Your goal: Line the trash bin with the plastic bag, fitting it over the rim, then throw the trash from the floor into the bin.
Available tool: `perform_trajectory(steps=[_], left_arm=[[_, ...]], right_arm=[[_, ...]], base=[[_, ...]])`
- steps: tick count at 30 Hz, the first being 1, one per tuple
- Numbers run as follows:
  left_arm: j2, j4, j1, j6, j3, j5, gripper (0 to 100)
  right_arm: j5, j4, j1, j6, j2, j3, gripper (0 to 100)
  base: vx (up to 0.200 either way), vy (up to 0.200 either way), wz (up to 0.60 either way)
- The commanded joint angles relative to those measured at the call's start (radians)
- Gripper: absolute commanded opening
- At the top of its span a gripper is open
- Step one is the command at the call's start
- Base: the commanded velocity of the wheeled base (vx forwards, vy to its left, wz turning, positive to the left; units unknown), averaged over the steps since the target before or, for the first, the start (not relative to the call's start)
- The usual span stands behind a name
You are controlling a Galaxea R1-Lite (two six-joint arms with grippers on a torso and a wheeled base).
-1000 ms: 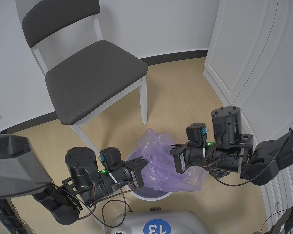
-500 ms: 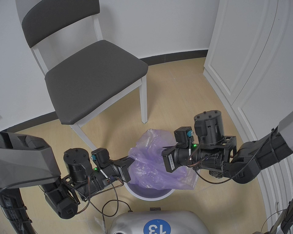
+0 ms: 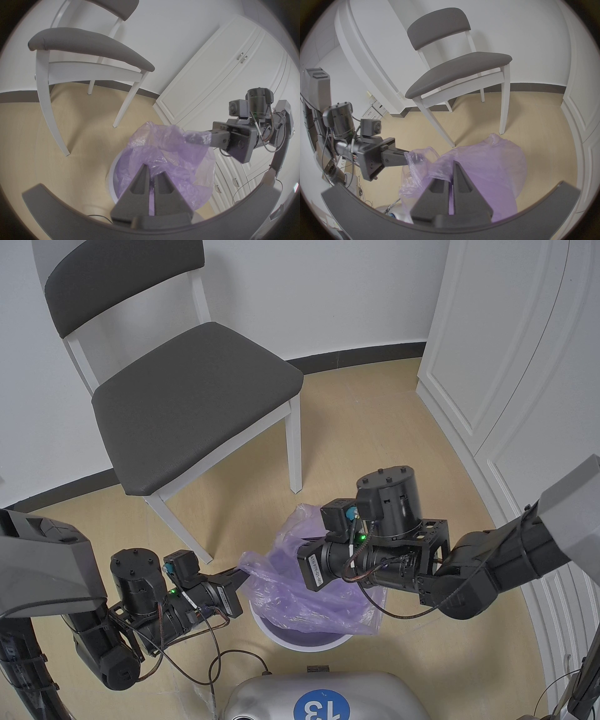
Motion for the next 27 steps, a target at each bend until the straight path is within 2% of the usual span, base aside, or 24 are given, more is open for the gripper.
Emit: perform_trajectory(steps=[1,2,4,8,14,18,23,27], left_arm=[[-0.009,-0.017,-0.002,0.001,0.002,0.000,0],[-0.009,-0.017,-0.002,0.001,0.002,0.000,0],[-0.003,-0.017,-0.008,0.001,-0.005,0.000,0],[0.008,-0.017,-0.011,0.003,-0.019,0.000,0],[0.141,-0.017,-0.011,0.012,-0.143,-0.001,0],[0.220,-0.017,0.007,0.012,-0.215,-0.030,0],[0.264,-0.017,0.013,0.012,-0.261,-0.043,0],[0.270,-0.016,0.038,0.014,-0.274,-0.049,0]], right_arm=[[-0.001,-0.001,-0.001,0.015,0.060,-0.030,0],[-0.001,-0.001,-0.001,0.015,0.060,-0.030,0],[0.000,0.002,-0.004,0.075,0.080,-0.055,0],[-0.001,0.001,-0.028,0.084,0.098,-0.078,0],[0.000,0.004,-0.163,0.084,0.092,-0.091,0],[0.000,0.004,-0.200,0.089,0.064,-0.067,0],[-0.003,0.004,-0.206,0.089,0.027,-0.002,0],[-0.018,-0.001,-0.177,0.090,0.009,0.051,0]], base=[[0.000,0.000,0.00],[0.000,0.000,0.00],[0.000,0.000,0.00],[0.000,0.000,0.00],[0.000,0.000,0.00],[0.000,0.000,0.00],[0.000,0.000,0.00],[0.000,0.000,0.00]])
